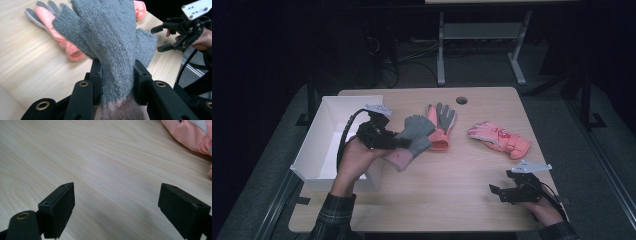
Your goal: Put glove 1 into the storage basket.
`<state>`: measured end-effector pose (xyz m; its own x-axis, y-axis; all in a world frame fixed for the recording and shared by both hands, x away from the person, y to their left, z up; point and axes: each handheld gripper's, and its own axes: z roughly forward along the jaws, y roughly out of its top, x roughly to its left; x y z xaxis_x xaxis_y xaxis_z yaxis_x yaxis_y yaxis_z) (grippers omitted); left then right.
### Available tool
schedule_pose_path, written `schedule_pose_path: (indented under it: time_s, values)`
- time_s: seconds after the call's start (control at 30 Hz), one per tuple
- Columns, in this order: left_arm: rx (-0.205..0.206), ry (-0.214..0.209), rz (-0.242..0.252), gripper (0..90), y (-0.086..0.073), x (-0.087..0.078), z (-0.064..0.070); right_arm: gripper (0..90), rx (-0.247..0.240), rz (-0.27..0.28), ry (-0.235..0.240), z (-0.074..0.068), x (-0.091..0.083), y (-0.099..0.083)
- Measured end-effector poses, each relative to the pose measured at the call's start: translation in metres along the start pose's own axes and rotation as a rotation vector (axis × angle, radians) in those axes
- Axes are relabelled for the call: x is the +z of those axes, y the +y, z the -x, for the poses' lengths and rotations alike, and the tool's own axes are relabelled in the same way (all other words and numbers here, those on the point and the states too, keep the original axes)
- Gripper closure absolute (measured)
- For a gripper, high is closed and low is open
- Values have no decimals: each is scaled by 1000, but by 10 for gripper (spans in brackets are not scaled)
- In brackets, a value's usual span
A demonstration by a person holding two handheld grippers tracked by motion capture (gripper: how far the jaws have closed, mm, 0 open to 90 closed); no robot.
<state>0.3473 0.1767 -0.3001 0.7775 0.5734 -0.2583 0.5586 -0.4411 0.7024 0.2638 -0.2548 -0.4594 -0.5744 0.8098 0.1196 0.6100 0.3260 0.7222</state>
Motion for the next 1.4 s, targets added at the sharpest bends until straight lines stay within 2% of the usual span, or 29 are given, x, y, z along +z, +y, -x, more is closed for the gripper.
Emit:
schedule_pose_path:
  time_s: [0.17,0.33,0.47,0.67,0.87,0.97,1.07,1.13,1.4]
  values:
    - [-14,22,19,669,-3,-14,-8,135,11,2,5,-1,0,0]
    - [-34,57,30,669,-9,-26,-15,135,-12,-2,19,-1,5,6]
    - [-61,91,46,669,-16,-38,-22,135,-13,0,32,3,10,10]
    - [-107,152,82,669,-30,-57,-35,135,-38,-4,62,0,19,18]
    - [-170,210,126,669,-44,-77,-53,135,-39,-2,62,0,19,19]
    - [-187,233,129,669,-50,-82,-60,135,-38,-3,61,0,19,18]
    - [-198,269,127,669,-55,-85,-68,135,-37,-3,61,0,18,18]
    - [-191,291,113,669,-58,-83,-74,135,-37,-3,60,1,19,18]
    - [-235,355,79,668,-68,-72,-98,135,-37,-3,57,1,18,17]
